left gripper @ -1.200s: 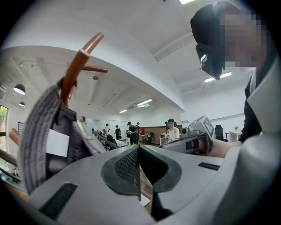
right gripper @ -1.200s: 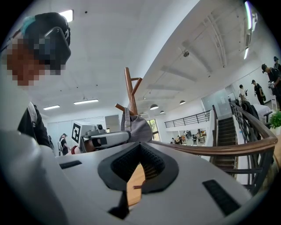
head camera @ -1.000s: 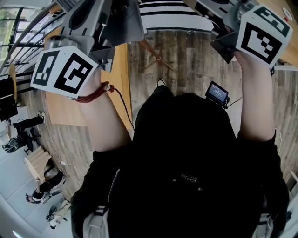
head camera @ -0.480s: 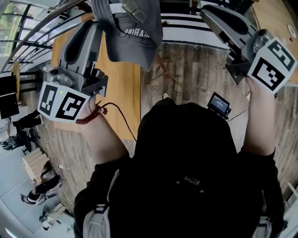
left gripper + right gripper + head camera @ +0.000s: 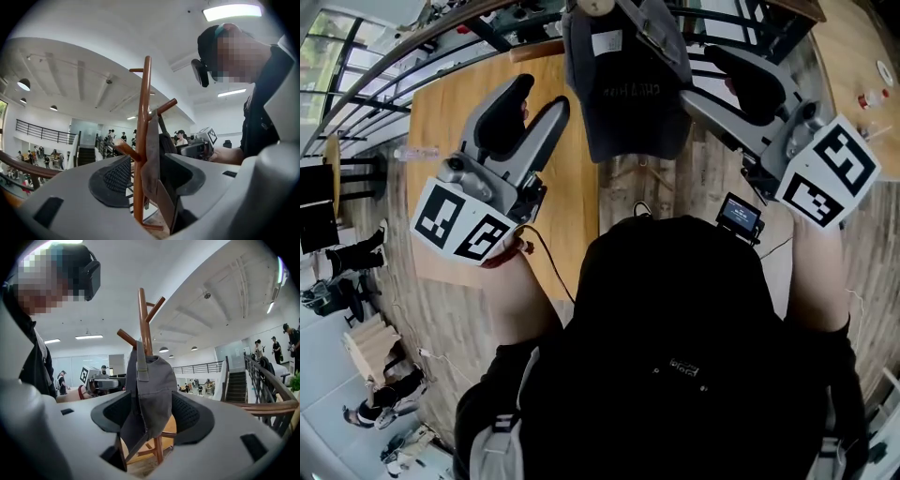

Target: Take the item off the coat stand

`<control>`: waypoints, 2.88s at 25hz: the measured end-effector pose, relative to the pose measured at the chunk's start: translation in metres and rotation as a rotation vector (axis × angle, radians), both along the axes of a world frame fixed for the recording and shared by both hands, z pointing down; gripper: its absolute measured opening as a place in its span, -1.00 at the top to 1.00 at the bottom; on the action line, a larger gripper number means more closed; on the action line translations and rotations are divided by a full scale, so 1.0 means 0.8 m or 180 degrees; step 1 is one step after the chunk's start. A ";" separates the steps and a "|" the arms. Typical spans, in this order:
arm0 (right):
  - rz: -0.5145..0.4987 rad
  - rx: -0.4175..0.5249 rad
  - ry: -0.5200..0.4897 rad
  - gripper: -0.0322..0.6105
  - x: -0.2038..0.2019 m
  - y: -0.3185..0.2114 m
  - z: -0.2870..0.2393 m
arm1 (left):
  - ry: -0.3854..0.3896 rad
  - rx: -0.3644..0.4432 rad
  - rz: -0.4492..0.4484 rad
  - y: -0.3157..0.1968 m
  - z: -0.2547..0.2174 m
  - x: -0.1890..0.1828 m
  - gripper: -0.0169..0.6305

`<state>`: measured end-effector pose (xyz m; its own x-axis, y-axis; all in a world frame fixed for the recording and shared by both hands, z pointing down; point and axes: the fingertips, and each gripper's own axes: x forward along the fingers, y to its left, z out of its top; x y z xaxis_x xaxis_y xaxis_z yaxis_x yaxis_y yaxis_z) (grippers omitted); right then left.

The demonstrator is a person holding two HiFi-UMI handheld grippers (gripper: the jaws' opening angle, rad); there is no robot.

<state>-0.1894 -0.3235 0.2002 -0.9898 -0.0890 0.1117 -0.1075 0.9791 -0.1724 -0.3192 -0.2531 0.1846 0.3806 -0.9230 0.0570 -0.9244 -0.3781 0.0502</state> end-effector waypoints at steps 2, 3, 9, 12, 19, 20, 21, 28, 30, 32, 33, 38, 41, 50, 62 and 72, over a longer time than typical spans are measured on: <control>0.0072 0.0039 0.0067 0.08 -0.007 -0.001 0.005 | 0.0001 -0.0102 0.0117 -0.005 0.017 0.009 0.27; 0.0104 0.0056 0.0100 0.08 -0.011 -0.003 0.006 | 0.0008 -0.0152 0.0150 -0.008 0.025 0.011 0.27; 0.0231 0.0141 0.0224 0.08 -0.030 -0.013 0.013 | -0.0056 -0.0272 0.0409 -0.028 0.050 0.040 0.27; 0.0233 0.0174 0.0256 0.09 -0.036 -0.008 0.011 | -0.0052 -0.0239 0.0464 -0.037 0.047 0.041 0.27; 0.0377 0.0180 0.0297 0.54 -0.035 -0.016 0.003 | -0.0022 -0.0202 0.0412 -0.059 0.042 0.041 0.63; 0.0395 0.0182 0.0296 0.64 -0.034 -0.015 0.002 | -0.0032 -0.0187 0.0413 -0.060 0.041 0.042 0.69; 0.0405 0.0188 0.0299 0.69 -0.034 -0.014 0.000 | -0.0055 -0.0171 0.0416 -0.059 0.040 0.044 0.73; 0.0439 0.0235 0.0279 0.80 -0.035 -0.008 -0.006 | -0.0088 -0.0091 0.0454 -0.061 0.035 0.042 0.82; 0.0432 0.0246 0.0273 0.80 -0.036 -0.007 -0.006 | -0.0085 -0.0090 0.0472 -0.060 0.036 0.044 0.82; 0.0421 0.0238 0.0267 0.80 -0.036 -0.005 -0.008 | -0.0077 -0.0086 0.0469 -0.057 0.036 0.044 0.82; 0.0414 0.0242 0.0263 0.80 -0.036 -0.004 -0.010 | -0.0074 -0.0073 0.0459 -0.056 0.034 0.044 0.82; 0.0340 0.0308 0.0181 0.80 -0.034 0.000 -0.018 | -0.0102 0.0017 0.0362 -0.049 0.027 0.049 0.82; 0.0291 0.0264 0.0180 0.80 -0.033 0.004 -0.016 | -0.0074 0.0058 0.0290 -0.044 0.025 0.048 0.82; 0.0093 0.0309 0.0116 0.80 -0.033 0.012 -0.038 | 0.0014 0.0253 0.0010 -0.030 0.006 0.044 0.82; -0.0170 0.0363 -0.0036 0.80 -0.019 0.049 -0.073 | -0.0127 0.0374 -0.0371 0.011 -0.028 0.067 0.83; -0.0182 0.0308 -0.0106 0.80 -0.018 0.056 -0.083 | -0.0076 0.0382 -0.0494 0.018 -0.038 0.073 0.83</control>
<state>-0.2041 -0.2789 0.1338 -0.9965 -0.0410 0.0723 -0.0467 0.9958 -0.0793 -0.2606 -0.2386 0.1546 0.2331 -0.9712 -0.0497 -0.9725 -0.2329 -0.0094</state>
